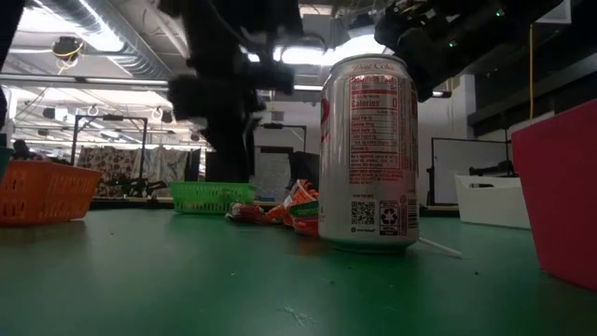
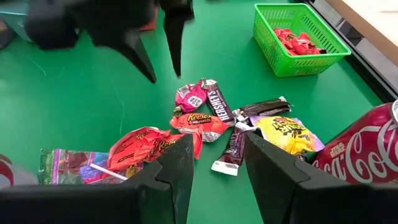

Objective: Sort candy
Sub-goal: Put the pink candy into the orange bin, then put the brown chocolate into the blue bin

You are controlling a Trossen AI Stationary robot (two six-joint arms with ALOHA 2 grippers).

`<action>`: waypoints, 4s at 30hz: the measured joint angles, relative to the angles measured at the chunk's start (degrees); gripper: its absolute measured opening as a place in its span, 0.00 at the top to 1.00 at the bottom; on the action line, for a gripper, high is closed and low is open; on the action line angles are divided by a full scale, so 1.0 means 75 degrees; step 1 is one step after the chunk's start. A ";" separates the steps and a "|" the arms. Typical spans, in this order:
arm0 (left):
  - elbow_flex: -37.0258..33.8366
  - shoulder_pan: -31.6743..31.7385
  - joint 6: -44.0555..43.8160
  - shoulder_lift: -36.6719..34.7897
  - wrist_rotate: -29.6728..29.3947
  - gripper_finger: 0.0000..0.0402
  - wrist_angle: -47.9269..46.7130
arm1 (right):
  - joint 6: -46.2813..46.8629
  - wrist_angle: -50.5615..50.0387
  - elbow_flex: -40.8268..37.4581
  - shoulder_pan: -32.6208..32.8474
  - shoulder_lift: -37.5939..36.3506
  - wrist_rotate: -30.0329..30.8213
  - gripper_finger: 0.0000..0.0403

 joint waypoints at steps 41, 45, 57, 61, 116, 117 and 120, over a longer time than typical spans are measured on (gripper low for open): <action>0.0058 0.0602 -0.0791 -0.0360 0.0959 1.00 -0.1029 | 0.0010 0.0018 -0.0003 -0.0003 -0.0003 0.0003 0.65; 0.0070 0.0515 -0.1684 -0.1218 0.1770 1.00 -0.1820 | 0.0113 0.0069 -0.0006 -0.0003 -0.0003 0.0052 0.65; 0.0073 -0.0990 -0.5949 -0.3186 0.2338 1.00 -0.4902 | 0.0831 0.0726 -0.0006 -0.0563 0.0780 0.0001 0.65; 0.0073 -0.1716 -0.6964 -0.3283 0.2082 1.00 -0.5305 | 0.0828 0.0936 -0.0006 -0.0667 0.1095 0.0005 0.65; -0.1746 -0.3167 -0.9510 -0.3278 0.1059 0.74 -0.4215 | 0.1223 0.2824 0.0009 -0.1154 0.3855 -0.0603 0.65; -0.1746 -0.3167 -0.9511 -0.3278 0.1059 0.74 -0.4191 | 0.1223 0.2833 0.0009 -0.1154 0.3866 -0.0603 0.65; -0.1746 -0.3167 -0.9510 -0.3278 0.0999 0.74 -0.4158 | 0.1221 0.2834 0.0009 -0.1154 0.3870 -0.0600 0.70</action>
